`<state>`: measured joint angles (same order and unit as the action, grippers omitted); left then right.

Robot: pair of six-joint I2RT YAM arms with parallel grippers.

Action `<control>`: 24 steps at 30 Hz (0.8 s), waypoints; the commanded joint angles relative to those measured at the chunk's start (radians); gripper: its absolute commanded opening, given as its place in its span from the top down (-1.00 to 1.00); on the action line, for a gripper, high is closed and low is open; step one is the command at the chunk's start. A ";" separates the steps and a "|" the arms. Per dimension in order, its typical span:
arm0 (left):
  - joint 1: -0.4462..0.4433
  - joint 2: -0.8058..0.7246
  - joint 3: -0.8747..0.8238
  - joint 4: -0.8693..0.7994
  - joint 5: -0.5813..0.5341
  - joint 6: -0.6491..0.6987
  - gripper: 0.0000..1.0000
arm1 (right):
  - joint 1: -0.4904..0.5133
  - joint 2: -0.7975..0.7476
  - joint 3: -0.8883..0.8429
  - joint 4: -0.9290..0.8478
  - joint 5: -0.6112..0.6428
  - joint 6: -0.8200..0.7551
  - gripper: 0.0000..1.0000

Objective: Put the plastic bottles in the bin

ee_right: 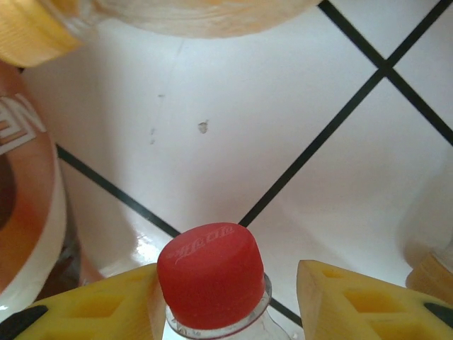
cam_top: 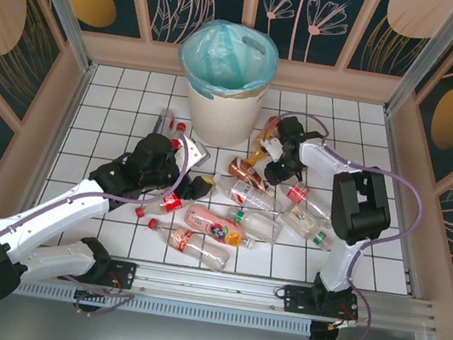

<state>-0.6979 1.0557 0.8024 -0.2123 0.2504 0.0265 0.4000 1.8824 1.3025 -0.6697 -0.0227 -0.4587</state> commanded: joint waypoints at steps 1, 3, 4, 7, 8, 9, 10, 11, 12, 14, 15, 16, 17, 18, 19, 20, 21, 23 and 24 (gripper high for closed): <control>-0.005 -0.011 0.012 0.028 -0.013 0.020 -0.41 | -0.008 0.008 0.029 0.022 0.005 0.010 -0.02; -0.004 -0.011 0.009 0.033 -0.015 0.021 -0.41 | -0.012 0.017 0.037 0.022 -0.006 0.016 0.00; -0.004 -0.011 0.009 0.032 -0.016 0.022 -0.41 | -0.013 0.021 0.042 0.021 -0.012 0.019 0.03; -0.004 -0.008 0.009 0.027 -0.024 0.022 -0.41 | -0.019 0.033 0.052 0.027 -0.016 0.029 0.06; -0.004 -0.008 0.007 0.025 -0.026 0.023 -0.41 | -0.020 0.035 0.056 0.026 -0.015 0.031 0.06; -0.005 -0.008 0.004 0.025 -0.031 0.023 -0.41 | -0.022 0.040 0.061 0.025 -0.014 0.035 0.06; -0.005 -0.008 0.003 0.025 -0.031 0.023 -0.41 | -0.024 0.044 0.067 0.023 -0.016 0.035 0.06; -0.004 -0.008 0.002 0.025 -0.032 0.023 -0.41 | -0.024 0.048 0.072 0.019 -0.017 0.035 0.05; -0.005 -0.008 0.000 0.027 -0.034 0.024 -0.41 | -0.024 0.053 0.079 0.015 -0.017 0.035 0.04; -0.004 -0.007 0.000 0.028 -0.037 0.025 -0.41 | -0.025 0.066 0.091 0.003 -0.017 0.037 0.03; -0.005 -0.007 0.000 0.028 -0.038 0.025 -0.41 | -0.026 0.071 0.096 -0.003 -0.019 0.037 0.03; -0.004 -0.007 0.000 0.027 -0.041 0.024 -0.41 | -0.026 0.076 0.100 -0.008 -0.020 0.036 0.04; -0.003 -0.007 0.000 0.027 -0.042 0.025 -0.41 | -0.027 0.078 0.102 -0.010 -0.021 0.037 0.05; -0.004 -0.006 0.002 0.024 -0.043 0.024 -0.41 | -0.029 0.078 0.104 -0.010 -0.022 0.037 0.07; -0.004 -0.008 0.001 0.024 -0.043 0.026 -0.41 | -0.030 0.078 0.105 -0.011 -0.023 0.037 0.09; -0.005 -0.009 0.002 0.022 -0.045 0.027 -0.41 | -0.032 0.079 0.108 -0.012 -0.026 0.037 0.14; -0.005 -0.012 0.003 0.022 -0.046 0.026 -0.41 | -0.033 0.078 0.113 -0.016 -0.027 0.038 0.17; -0.005 -0.018 0.003 0.022 -0.048 0.027 -0.41 | -0.035 0.074 0.122 -0.023 -0.028 0.039 0.18; -0.005 -0.023 0.003 0.022 -0.049 0.028 -0.42 | -0.035 0.071 0.124 -0.024 -0.027 0.040 0.17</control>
<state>-0.6979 1.0546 0.8021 -0.2123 0.2161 0.0345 0.3740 1.9499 1.3933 -0.6617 -0.0330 -0.4316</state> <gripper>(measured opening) 0.707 0.411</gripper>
